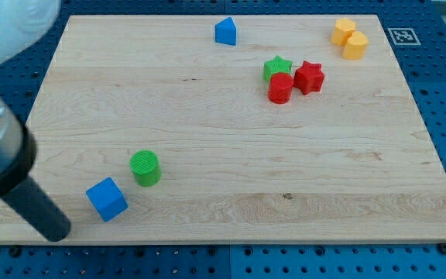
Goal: Push the blue cube into the blue triangle
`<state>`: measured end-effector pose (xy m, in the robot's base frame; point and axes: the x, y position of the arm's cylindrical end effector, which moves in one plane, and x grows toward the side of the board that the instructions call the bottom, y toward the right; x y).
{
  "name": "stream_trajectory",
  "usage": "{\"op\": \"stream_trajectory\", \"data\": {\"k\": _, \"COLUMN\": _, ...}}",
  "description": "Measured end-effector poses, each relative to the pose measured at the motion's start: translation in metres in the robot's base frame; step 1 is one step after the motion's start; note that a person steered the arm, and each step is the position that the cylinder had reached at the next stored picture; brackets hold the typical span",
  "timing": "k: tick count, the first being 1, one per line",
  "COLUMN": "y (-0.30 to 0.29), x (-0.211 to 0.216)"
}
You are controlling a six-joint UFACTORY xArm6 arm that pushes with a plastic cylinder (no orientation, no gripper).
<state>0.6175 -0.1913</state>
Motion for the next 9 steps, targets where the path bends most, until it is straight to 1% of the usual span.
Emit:
{"op": "stream_trajectory", "data": {"k": 1, "y": 0.031, "x": -0.006}}
{"op": "stream_trajectory", "data": {"k": 3, "y": 0.022, "x": -0.058}}
{"op": "stream_trajectory", "data": {"k": 4, "y": 0.022, "x": -0.044}}
{"op": "stream_trajectory", "data": {"k": 5, "y": 0.023, "x": -0.047}}
{"op": "stream_trajectory", "data": {"k": 6, "y": 0.028, "x": -0.104}}
{"op": "stream_trajectory", "data": {"k": 7, "y": 0.028, "x": -0.129}}
{"op": "stream_trajectory", "data": {"k": 9, "y": 0.028, "x": -0.031}}
